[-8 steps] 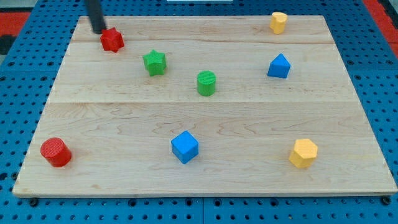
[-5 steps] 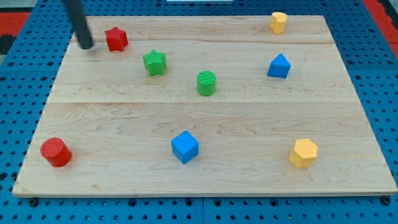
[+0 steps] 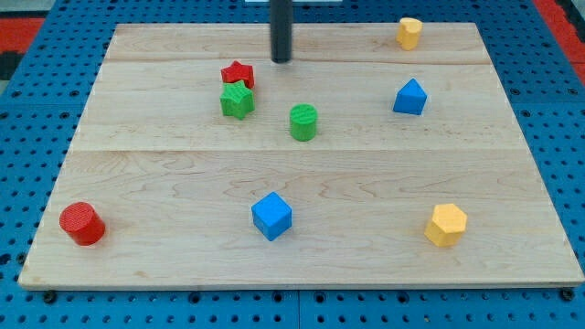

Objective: Push the red star above to the green circle

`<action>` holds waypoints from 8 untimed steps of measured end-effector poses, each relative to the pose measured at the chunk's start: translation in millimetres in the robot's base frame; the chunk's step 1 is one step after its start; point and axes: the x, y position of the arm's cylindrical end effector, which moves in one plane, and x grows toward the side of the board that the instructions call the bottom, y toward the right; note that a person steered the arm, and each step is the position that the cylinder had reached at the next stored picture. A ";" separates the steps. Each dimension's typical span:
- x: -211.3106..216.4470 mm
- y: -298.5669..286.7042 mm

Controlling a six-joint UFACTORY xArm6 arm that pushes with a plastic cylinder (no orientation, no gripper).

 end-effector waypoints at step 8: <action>75.0 62.9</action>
